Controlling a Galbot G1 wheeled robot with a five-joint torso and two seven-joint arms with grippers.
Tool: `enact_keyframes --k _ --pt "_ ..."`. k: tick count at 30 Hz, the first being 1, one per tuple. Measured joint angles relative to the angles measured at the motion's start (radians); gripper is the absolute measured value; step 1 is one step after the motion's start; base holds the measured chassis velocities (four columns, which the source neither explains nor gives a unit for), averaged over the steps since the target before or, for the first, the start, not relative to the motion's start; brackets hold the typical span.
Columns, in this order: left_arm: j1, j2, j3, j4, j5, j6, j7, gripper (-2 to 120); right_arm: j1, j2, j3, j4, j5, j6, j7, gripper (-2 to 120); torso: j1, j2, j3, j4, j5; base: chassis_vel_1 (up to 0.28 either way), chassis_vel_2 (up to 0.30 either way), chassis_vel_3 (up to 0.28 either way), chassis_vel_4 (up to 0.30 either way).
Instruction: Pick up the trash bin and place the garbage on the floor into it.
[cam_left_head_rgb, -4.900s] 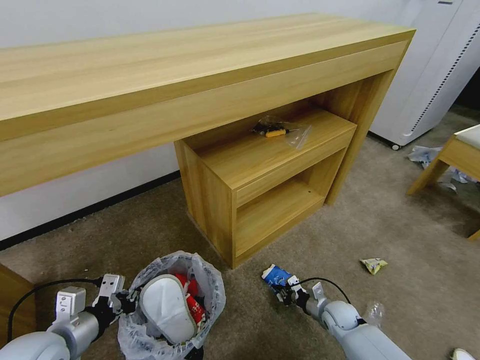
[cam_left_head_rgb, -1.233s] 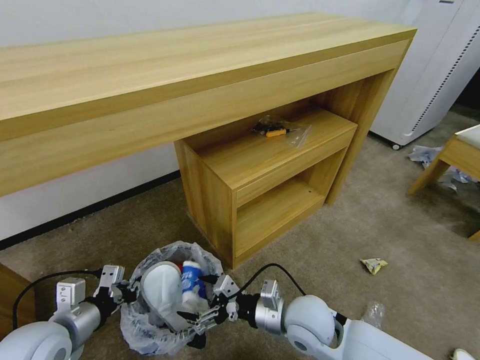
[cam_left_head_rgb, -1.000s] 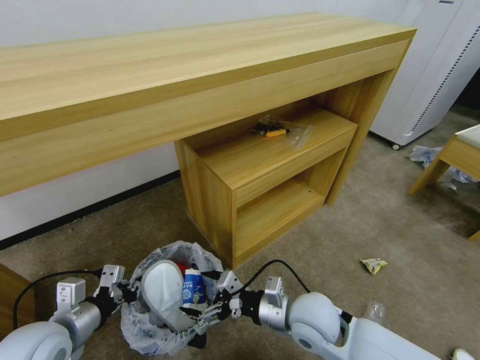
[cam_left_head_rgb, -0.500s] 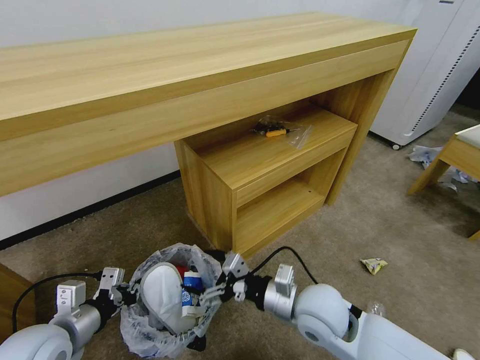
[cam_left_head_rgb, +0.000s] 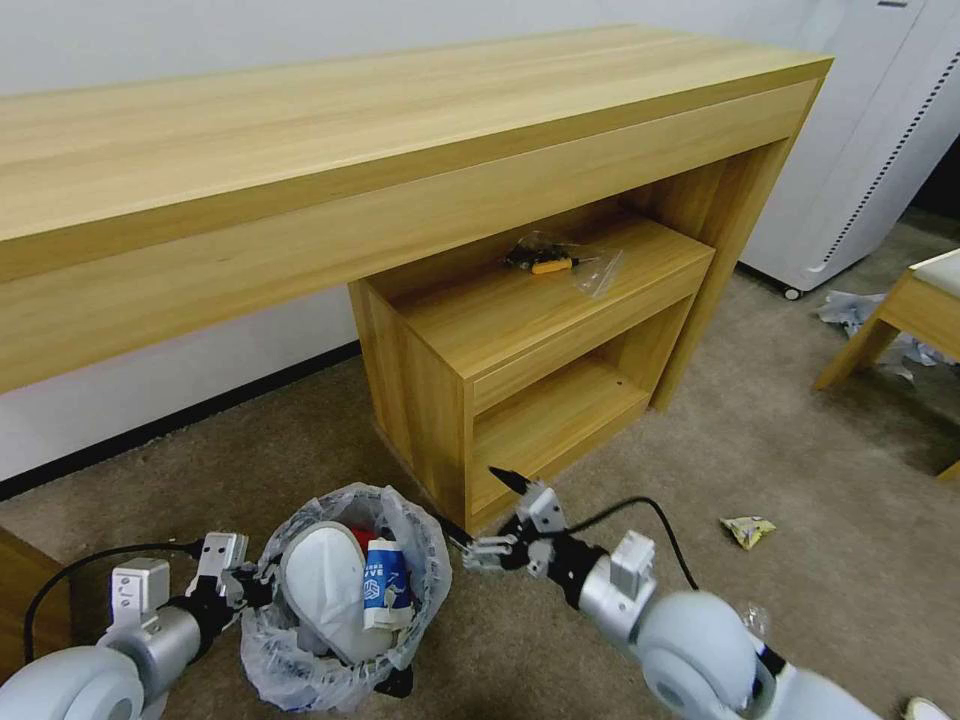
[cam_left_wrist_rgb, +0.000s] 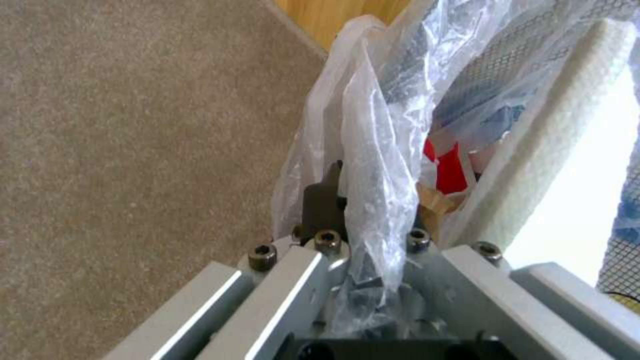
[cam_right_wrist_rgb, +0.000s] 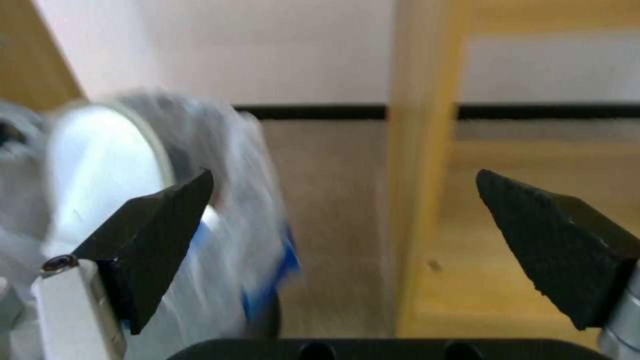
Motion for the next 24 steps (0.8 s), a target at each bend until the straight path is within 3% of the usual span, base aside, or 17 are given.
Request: enact_keyframes --k 10,15,16,17,21,24 --pt "-0.005 -0.013 0.003 0.012 0.008 0.0 0.009 0 -0.273 0.086 0.299 0.008 -0.207 0.13 -0.023 100 0.0 0.0 0.0 0.0 -0.0002 0.0 0.0 0.0 0.0" --pt "0.0 -0.019 0.001 0.01 0.012 0.0 0.011 0 -0.377 0.182 0.465 0.004 -0.235 0.182 -0.062 100 0.0 0.0 0.0 0.0001 -0.0002 0.0 0.0 0.0 0.0" --pt "0.0 -0.023 0.001 0.009 0.013 0.0 0.012 0 -0.395 0.238 0.523 0.0 -0.233 0.194 -0.068 100 0.0 0.0 0.0 0.0001 -0.0002 0.0 0.0 0.0 0.0" --pt "0.0 -0.023 0.001 0.009 0.013 0.0 0.012 0 -0.395 0.238 0.523 0.0 -0.233 0.194 -0.068 100 0.0 0.0 0.0 0.0001 -0.0002 0.0 0.0 0.0 0.0" --pt "0.006 -0.035 0.001 0.008 0.038 0.0 0.032 0 -0.427 0.366 0.664 -0.019 -0.219 0.231 -0.07 100 0.0 0.0 0.0 0.0002 0.0 0.0 0.0 0.0 0.0" --pt "0.007 -0.035 0.001 0.009 0.044 0.0 0.036 0 -0.445 0.399 0.715 -0.02 -0.203 0.237 -0.07 100 0.0 0.0 0.0 0.0002 -0.0002 0.0 0.0 0.0 0.0"
